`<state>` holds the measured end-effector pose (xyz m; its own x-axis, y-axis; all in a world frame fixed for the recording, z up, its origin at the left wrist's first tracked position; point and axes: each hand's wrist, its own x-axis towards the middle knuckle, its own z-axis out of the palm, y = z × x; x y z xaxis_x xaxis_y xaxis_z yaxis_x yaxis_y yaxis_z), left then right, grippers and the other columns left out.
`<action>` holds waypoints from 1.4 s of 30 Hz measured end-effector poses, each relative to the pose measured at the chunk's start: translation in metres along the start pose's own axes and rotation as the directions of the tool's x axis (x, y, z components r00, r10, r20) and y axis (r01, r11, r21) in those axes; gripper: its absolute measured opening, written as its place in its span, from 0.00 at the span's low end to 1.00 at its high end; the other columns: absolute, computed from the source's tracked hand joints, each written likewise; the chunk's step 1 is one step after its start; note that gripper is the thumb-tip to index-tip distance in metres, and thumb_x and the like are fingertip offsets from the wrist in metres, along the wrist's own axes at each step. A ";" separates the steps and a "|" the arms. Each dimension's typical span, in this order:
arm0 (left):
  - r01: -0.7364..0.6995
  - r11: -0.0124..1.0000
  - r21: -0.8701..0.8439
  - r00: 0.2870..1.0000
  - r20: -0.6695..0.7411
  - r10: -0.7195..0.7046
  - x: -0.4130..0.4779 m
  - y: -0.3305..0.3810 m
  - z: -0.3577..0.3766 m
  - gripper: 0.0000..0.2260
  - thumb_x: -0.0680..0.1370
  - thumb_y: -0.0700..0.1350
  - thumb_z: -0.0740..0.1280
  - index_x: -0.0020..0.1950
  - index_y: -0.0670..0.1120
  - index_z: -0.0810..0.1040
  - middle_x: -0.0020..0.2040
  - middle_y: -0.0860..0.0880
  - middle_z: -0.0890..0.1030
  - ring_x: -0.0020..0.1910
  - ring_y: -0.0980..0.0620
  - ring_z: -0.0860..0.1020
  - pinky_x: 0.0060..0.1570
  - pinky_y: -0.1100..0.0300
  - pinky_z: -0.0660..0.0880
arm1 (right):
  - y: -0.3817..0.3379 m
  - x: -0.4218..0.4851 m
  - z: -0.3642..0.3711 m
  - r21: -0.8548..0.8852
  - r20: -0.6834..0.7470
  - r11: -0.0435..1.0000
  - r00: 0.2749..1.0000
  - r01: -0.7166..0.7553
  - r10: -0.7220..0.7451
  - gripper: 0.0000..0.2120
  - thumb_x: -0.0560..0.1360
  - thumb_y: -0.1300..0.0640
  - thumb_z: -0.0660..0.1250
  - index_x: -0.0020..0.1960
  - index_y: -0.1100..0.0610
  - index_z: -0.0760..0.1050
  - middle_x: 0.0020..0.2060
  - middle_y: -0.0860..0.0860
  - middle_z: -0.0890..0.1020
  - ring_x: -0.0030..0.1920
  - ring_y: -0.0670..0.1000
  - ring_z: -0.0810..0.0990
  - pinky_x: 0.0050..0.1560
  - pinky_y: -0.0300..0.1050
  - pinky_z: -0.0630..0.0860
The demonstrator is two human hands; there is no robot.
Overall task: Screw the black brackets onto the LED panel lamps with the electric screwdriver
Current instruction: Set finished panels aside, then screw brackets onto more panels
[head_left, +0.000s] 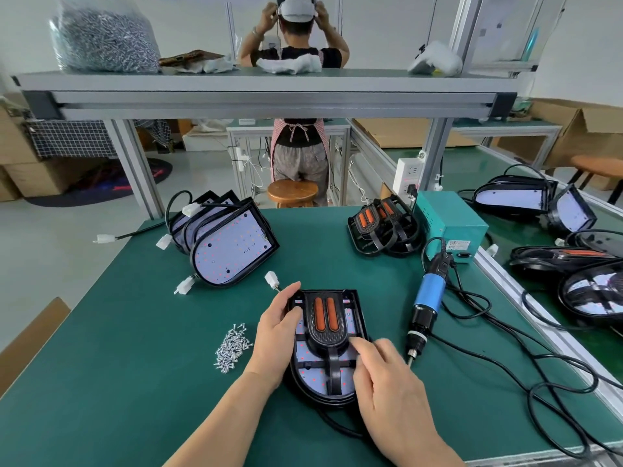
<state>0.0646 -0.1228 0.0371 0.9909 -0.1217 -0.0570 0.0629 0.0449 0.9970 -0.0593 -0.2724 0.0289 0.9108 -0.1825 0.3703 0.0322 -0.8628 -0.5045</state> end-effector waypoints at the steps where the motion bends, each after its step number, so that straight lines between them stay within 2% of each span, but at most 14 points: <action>1: -0.003 1.000 0.000 1.000 -0.006 0.003 0.000 0.000 0.000 0.19 0.81 0.36 0.62 0.64 0.56 0.79 0.57 0.53 0.85 0.56 0.54 0.83 0.58 0.58 0.78 | 0.002 0.000 0.001 0.020 -0.022 1.000 1.000 0.011 -0.011 0.16 0.82 0.54 0.60 0.67 0.54 0.78 0.60 0.48 0.75 0.56 0.51 0.79 0.53 0.50 0.78; 3: -0.004 1.000 0.004 1.000 -0.007 0.004 -0.001 -0.001 0.001 0.18 0.81 0.36 0.62 0.66 0.55 0.78 0.59 0.52 0.84 0.59 0.53 0.82 0.63 0.54 0.77 | 0.003 0.001 -0.001 0.071 -0.042 0.995 0.997 0.072 -0.069 0.21 0.82 0.50 0.62 0.73 0.55 0.74 0.73 0.52 0.69 0.72 0.52 0.69 0.71 0.50 0.68; 4: -0.004 1.000 0.007 1.000 -0.005 0.004 -0.002 -0.001 0.001 0.19 0.81 0.36 0.62 0.67 0.54 0.78 0.61 0.52 0.83 0.60 0.52 0.81 0.65 0.51 0.75 | 0.003 0.001 -0.002 0.082 -0.031 0.986 0.989 0.144 -0.142 0.25 0.82 0.47 0.60 0.76 0.54 0.70 0.76 0.53 0.66 0.76 0.52 0.64 0.75 0.50 0.63; 7: -0.003 1.000 -0.008 1.000 -0.016 0.003 -0.004 -0.001 0.001 0.18 0.82 0.38 0.63 0.69 0.53 0.77 0.62 0.52 0.83 0.62 0.51 0.80 0.68 0.49 0.73 | 0.000 -0.002 -0.003 0.030 0.078 0.947 0.944 0.320 -0.321 0.29 0.81 0.37 0.57 0.78 0.47 0.65 0.79 0.48 0.65 0.80 0.52 0.60 0.74 0.58 0.63; 11: -0.032 0.997 0.068 0.994 -0.105 0.039 -0.008 0.002 0.004 0.17 0.83 0.44 0.64 0.72 0.53 0.74 0.64 0.54 0.80 0.63 0.57 0.77 0.68 0.58 0.70 | 0.000 -0.001 -0.002 0.029 0.072 0.949 0.947 0.313 -0.315 0.30 0.78 0.36 0.62 0.77 0.47 0.68 0.77 0.47 0.68 0.78 0.53 0.64 0.70 0.61 0.70; 14: -0.094 0.965 0.247 0.957 -0.246 0.156 -0.010 0.009 0.000 0.13 0.83 0.48 0.63 0.67 0.50 0.77 0.58 0.54 0.81 0.59 0.56 0.78 0.62 0.60 0.71 | 0.002 0.000 -0.001 0.035 0.072 0.948 0.945 0.317 -0.319 0.30 0.77 0.36 0.62 0.76 0.48 0.70 0.76 0.48 0.69 0.77 0.53 0.65 0.68 0.61 0.72; 17: -0.092 0.759 0.645 0.895 -0.281 0.348 0.001 0.018 -0.021 0.07 0.80 0.43 0.66 0.55 0.47 0.82 0.53 0.50 0.80 0.56 0.47 0.74 0.58 0.55 0.69 | 0.002 -0.001 0.000 0.047 0.076 0.955 0.952 0.292 -0.295 0.30 0.78 0.36 0.62 0.76 0.48 0.70 0.77 0.47 0.68 0.78 0.52 0.64 0.69 0.60 0.71; 19: 0.048 0.559 0.828 0.920 -0.255 0.299 0.010 0.022 -0.042 0.06 0.78 0.45 0.67 0.53 0.49 0.82 0.53 0.50 0.79 0.58 0.45 0.70 0.57 0.53 0.66 | 0.002 -0.001 0.000 0.046 0.076 0.955 0.952 0.294 -0.296 0.30 0.77 0.36 0.62 0.75 0.49 0.71 0.76 0.48 0.69 0.78 0.53 0.64 0.68 0.61 0.72; 21: 0.169 0.453 0.875 0.947 -0.272 0.172 0.015 0.024 -0.059 0.07 0.78 0.47 0.65 0.54 0.51 0.81 0.55 0.50 0.78 0.59 0.44 0.69 0.57 0.52 0.65 | 0.003 -0.001 0.000 0.038 0.064 0.952 0.950 0.303 -0.305 0.29 0.77 0.36 0.62 0.74 0.49 0.73 0.75 0.48 0.70 0.77 0.53 0.66 0.67 0.61 0.73; 25: 0.239 0.487 0.840 0.951 -0.304 0.057 0.017 0.021 -0.075 0.05 0.77 0.47 0.65 0.50 0.52 0.80 0.53 0.49 0.78 0.58 0.44 0.69 0.57 0.52 0.66 | 0.002 -0.001 0.000 0.036 0.062 0.955 0.954 0.293 -0.295 0.29 0.77 0.36 0.61 0.74 0.49 0.72 0.75 0.48 0.70 0.77 0.52 0.65 0.68 0.60 0.73; 28: 0.234 0.451 0.861 0.958 -0.284 0.047 0.016 0.021 -0.078 0.01 0.77 0.47 0.68 0.46 0.51 0.77 0.50 0.50 0.75 0.57 0.44 0.70 0.55 0.52 0.67 | 0.002 -0.001 0.000 0.051 0.066 0.958 0.956 0.283 -0.286 0.29 0.78 0.36 0.61 0.75 0.48 0.72 0.76 0.47 0.69 0.78 0.51 0.63 0.70 0.58 0.71; 32: 0.217 0.344 0.913 0.966 -0.251 0.056 0.016 0.022 -0.075 0.06 0.78 0.50 0.67 0.43 0.51 0.75 0.47 0.51 0.71 0.53 0.46 0.68 0.53 0.53 0.65 | 0.002 -0.001 0.000 0.063 0.070 0.960 0.959 0.272 -0.276 0.29 0.78 0.35 0.61 0.75 0.48 0.71 0.76 0.46 0.68 0.79 0.50 0.62 0.71 0.57 0.70; 37: 0.185 0.128 0.974 0.976 -0.198 0.093 0.020 0.023 -0.068 0.07 0.79 0.50 0.64 0.46 0.47 0.77 0.45 0.51 0.70 0.50 0.47 0.65 0.50 0.55 0.64 | 0.002 -0.001 -0.001 0.067 0.076 0.961 0.959 0.269 -0.274 0.30 0.78 0.35 0.60 0.75 0.49 0.72 0.76 0.47 0.68 0.78 0.50 0.62 0.71 0.57 0.70; 42: 0.170 0.055 0.984 0.981 -0.174 0.080 0.021 0.028 -0.064 0.10 0.79 0.46 0.62 0.38 0.46 0.69 0.45 0.50 0.69 0.48 0.46 0.65 0.50 0.55 0.64 | 0.000 -0.001 -0.001 0.070 0.061 0.959 0.959 0.273 -0.277 0.30 0.77 0.36 0.61 0.74 0.50 0.73 0.76 0.47 0.69 0.77 0.51 0.64 0.69 0.55 0.70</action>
<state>0.0947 -0.0610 0.0600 0.9983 0.0569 0.0146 0.0552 -0.9938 0.0968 -0.0610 -0.2730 0.0289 0.8894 0.0929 0.4476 0.3085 -0.8445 -0.4378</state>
